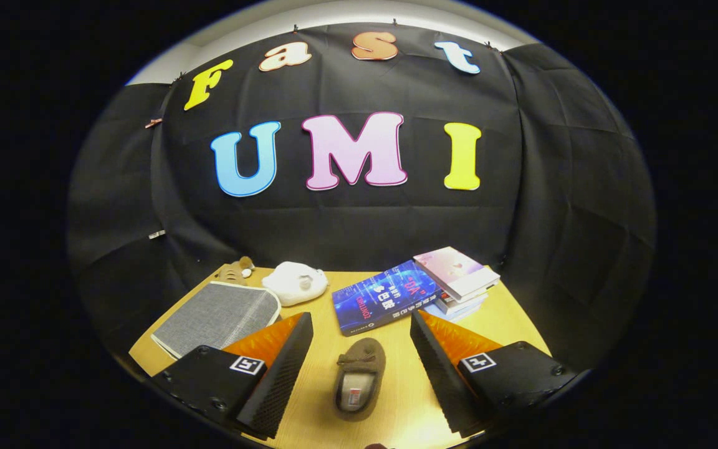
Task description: Open the storage box then place both shoes into the box .Put the left shoe in first, then the right shoe, with the right side of both shoes facing outward in a uniform manner.
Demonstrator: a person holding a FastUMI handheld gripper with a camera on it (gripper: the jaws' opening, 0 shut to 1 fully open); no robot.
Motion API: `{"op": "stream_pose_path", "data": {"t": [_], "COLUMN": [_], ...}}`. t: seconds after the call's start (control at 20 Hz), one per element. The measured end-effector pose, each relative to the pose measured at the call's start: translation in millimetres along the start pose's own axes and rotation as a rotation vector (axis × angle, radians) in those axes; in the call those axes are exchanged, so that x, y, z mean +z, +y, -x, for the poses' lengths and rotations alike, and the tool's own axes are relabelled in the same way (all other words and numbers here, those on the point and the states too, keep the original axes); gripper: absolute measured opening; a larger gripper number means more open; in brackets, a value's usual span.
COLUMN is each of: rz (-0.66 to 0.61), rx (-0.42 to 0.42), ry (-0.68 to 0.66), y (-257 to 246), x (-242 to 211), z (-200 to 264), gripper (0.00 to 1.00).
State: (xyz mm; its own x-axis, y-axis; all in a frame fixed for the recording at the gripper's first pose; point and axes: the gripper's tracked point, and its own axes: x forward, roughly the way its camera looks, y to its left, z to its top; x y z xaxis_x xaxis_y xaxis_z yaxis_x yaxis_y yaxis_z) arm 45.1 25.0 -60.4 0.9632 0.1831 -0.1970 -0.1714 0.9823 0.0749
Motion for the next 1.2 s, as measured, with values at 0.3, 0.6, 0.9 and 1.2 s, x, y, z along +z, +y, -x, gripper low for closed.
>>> {"op": "stream_pose_path", "data": {"t": [0.3,0.6,0.9,1.2], "rz": [-0.07,-0.179,-0.428,-0.632], "rx": [0.139,0.352,0.51,0.687], "ry": [0.134,0.301,0.474,0.606], "y": [35,93,140,175], "x": [-34,-81,-125,-155], "z": [-17,-28,-42,-43], "gripper": [0.99,0.99,0.99,0.99]}}
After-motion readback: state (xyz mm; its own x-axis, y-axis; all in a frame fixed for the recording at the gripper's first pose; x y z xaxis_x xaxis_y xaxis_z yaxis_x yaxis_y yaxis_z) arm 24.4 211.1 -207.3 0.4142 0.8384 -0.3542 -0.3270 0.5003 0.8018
